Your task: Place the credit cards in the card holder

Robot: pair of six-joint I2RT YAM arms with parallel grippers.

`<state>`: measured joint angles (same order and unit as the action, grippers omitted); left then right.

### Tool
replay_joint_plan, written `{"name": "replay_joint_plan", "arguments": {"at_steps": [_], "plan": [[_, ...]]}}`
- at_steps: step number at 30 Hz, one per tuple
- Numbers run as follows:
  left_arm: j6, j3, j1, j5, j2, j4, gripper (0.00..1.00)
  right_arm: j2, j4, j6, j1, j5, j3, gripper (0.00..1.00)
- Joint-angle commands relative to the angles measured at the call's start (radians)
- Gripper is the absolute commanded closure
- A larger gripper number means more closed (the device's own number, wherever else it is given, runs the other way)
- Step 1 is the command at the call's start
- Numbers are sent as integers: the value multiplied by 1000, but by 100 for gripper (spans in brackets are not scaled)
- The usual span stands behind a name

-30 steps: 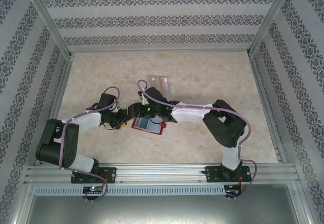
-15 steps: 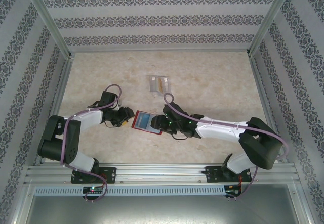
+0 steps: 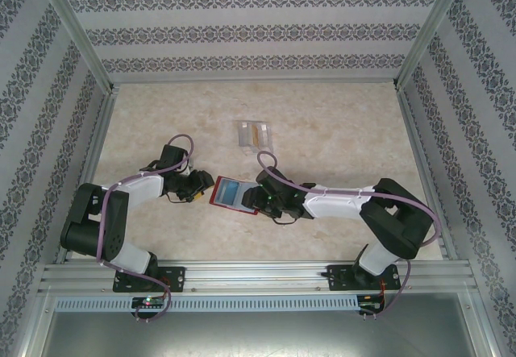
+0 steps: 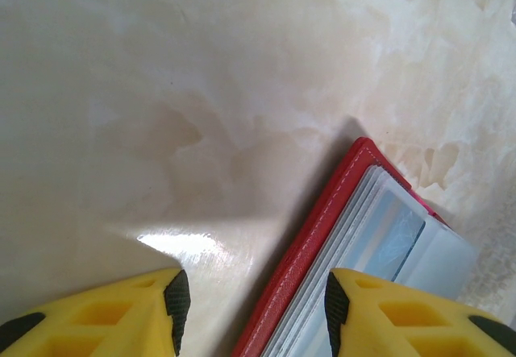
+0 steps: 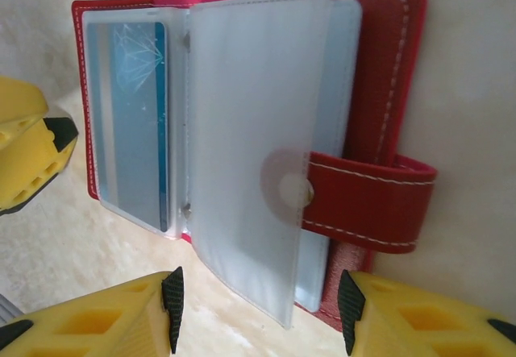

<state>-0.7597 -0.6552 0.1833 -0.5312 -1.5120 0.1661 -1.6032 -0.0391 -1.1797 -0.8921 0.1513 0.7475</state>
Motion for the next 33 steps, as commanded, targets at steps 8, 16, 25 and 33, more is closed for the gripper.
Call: {"name": "replay_joint_plan", "arguments": {"at_steps": [8, 16, 25, 33], "plan": [[28, -4, 13, 19, -17, -22, 48, -28, -33, 12, 12, 22, 53, 45], [28, -1, 11, 17, -14, -17, 48, -65, -77, 62, 12, 48, 108, 46], [90, -77, -70, 44, 58, 145, 43, -195, -102, 118, -2, 77, 276, 47], [106, -124, -153, 13, 118, 239, 41, -278, -157, 120, 15, 90, 372, 48]]}}
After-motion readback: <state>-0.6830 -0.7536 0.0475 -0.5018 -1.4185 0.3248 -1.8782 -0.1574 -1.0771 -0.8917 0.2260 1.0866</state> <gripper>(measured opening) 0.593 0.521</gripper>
